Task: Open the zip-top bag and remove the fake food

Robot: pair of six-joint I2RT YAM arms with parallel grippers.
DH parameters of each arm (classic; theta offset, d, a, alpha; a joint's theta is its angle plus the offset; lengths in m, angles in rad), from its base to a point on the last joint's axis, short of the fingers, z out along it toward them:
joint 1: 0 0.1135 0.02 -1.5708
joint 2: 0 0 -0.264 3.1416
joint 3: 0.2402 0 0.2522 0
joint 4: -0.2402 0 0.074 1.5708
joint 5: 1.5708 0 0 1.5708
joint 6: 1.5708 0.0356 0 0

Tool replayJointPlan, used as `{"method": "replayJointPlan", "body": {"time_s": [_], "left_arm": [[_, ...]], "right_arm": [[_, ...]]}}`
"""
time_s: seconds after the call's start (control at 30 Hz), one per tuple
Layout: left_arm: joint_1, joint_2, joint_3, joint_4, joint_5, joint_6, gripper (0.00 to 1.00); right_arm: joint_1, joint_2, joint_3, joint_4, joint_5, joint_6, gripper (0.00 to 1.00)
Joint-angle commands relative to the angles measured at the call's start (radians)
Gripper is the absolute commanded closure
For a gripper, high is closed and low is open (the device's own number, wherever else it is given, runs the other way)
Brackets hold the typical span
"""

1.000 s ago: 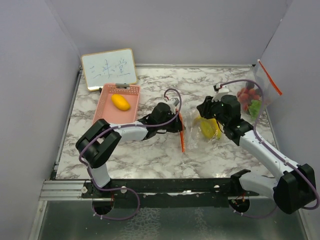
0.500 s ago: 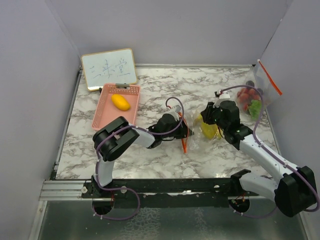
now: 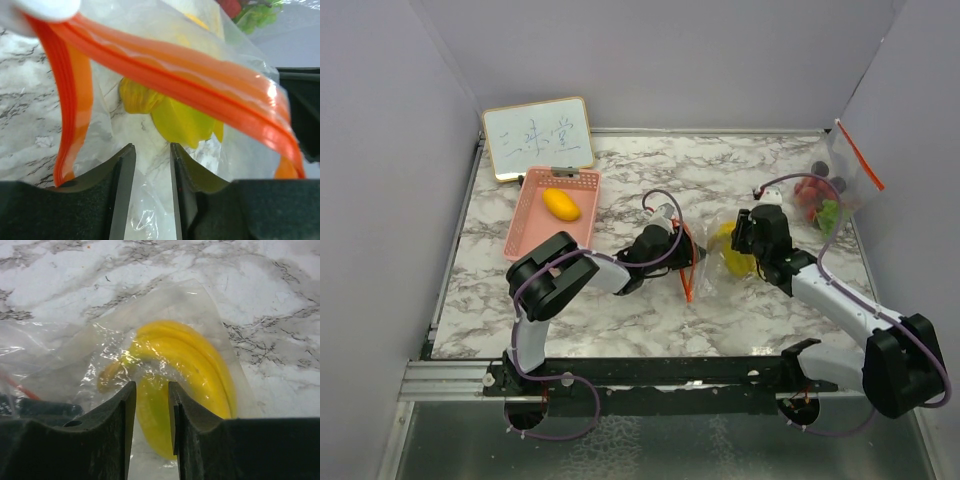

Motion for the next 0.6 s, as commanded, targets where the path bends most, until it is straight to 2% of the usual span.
{"method": "replayJointPlan", "body": {"time_s": [0.0,0.2,0.33,0.4,0.57], "left_arm": [[-0.001,0.016,0.044,0.088,-0.034,0.023,0.61],[-0.002,0.036,0.074,0.076,-0.052,0.067,0.58],[-0.001,0.061,0.099,0.067,-0.049,0.095,0.53],[-0.001,0.081,0.117,0.064,-0.046,0.101,0.53],[-0.002,0.104,0.133,0.085,-0.023,0.098,0.53]], "right_arm": [[-0.018,0.064,-0.021,0.045,0.071,0.016,0.65],[-0.065,0.127,0.002,0.076,0.096,0.034,0.49],[-0.105,0.185,0.02,0.1,0.052,0.031,0.48],[-0.108,0.211,0.022,0.114,0.021,0.025,0.54],[-0.108,0.198,-0.014,0.15,-0.067,0.045,0.76]]}}
